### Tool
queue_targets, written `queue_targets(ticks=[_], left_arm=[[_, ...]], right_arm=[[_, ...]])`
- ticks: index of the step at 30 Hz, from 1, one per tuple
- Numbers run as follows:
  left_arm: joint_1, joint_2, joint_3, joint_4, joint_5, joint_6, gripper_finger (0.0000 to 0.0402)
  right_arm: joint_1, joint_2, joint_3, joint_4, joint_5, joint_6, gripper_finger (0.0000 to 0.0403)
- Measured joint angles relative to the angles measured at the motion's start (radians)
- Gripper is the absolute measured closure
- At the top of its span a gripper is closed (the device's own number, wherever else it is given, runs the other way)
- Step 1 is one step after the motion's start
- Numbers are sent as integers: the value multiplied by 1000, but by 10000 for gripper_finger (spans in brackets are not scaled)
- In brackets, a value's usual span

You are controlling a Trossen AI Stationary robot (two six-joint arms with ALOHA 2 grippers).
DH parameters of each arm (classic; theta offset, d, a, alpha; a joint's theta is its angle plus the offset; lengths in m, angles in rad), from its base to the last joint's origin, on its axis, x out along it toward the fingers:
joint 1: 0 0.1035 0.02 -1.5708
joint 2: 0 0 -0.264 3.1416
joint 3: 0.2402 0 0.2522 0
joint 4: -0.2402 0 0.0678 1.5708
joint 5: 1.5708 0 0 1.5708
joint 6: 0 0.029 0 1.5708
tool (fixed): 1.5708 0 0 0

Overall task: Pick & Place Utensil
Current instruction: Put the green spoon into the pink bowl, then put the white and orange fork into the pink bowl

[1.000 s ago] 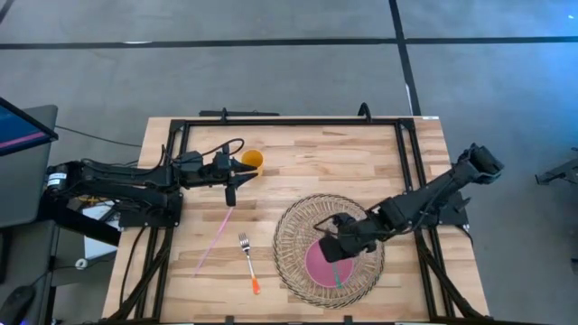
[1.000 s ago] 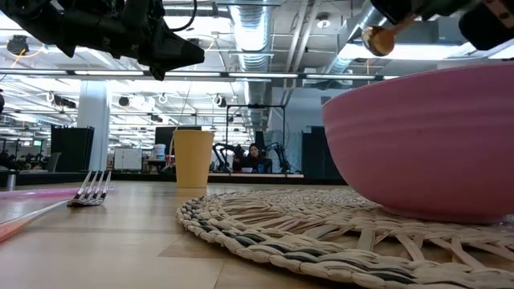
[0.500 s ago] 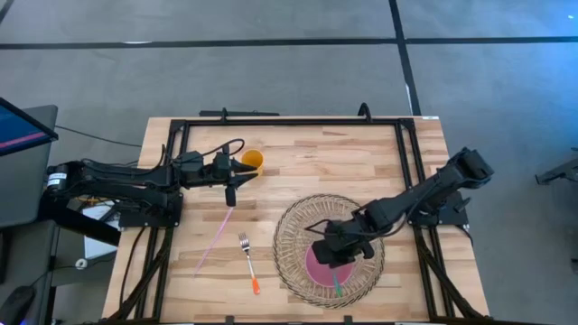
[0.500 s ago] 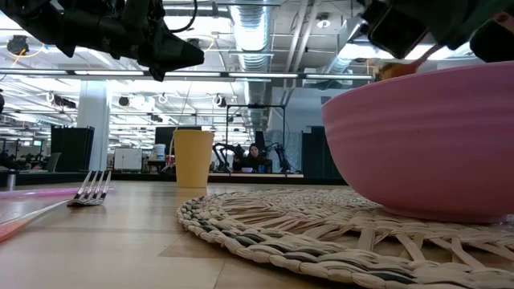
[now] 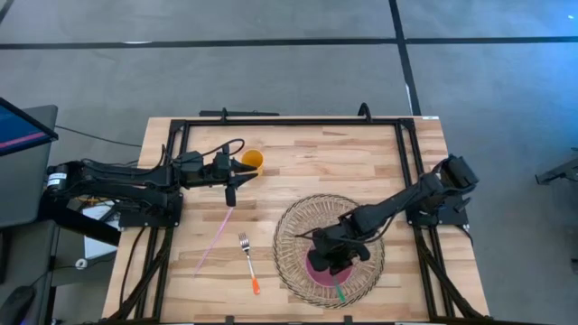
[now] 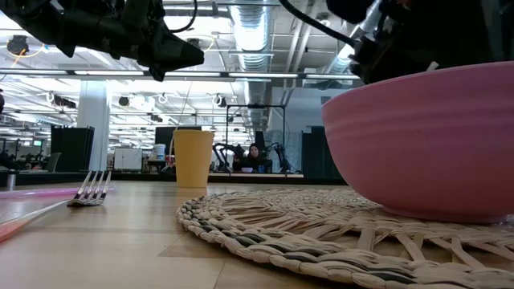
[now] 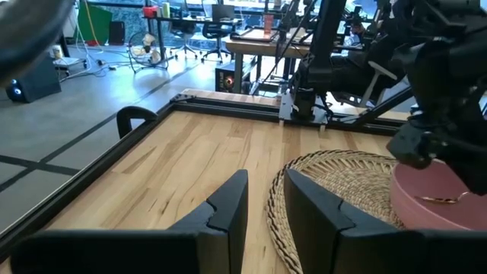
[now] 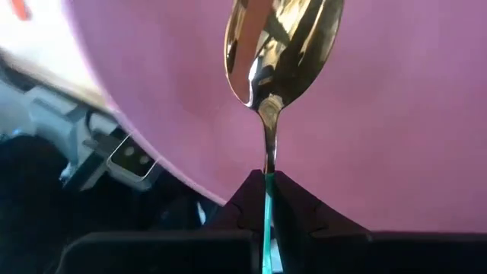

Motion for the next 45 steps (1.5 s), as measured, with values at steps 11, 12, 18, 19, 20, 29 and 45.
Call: queue_targets(ticks=[11,12,18,19,20,29,45], left_arm=[[0,0,0,0,0,0,314],[0,0,0,0,0,0,314],[0,0,0,0,0,0,314],[0,0,0,0,0,0,314],[0,0,0,0,0,0,314],[0,0,0,0,0,0,314],[-6,0,0,1,0,-6,314]], right_arm=[[-65,7,1,-5,-38,-109,374],[-70,7,1,-7,-38,-114,369],[-87,7,1,-39,-38,-163,343],[-90,7,1,-41,-38,-164,340],[-91,7,1,-41,-38,-166,338],[-108,6,1,-38,-48,-192,337],[-106,-127,9,-176,66,-317,337]])
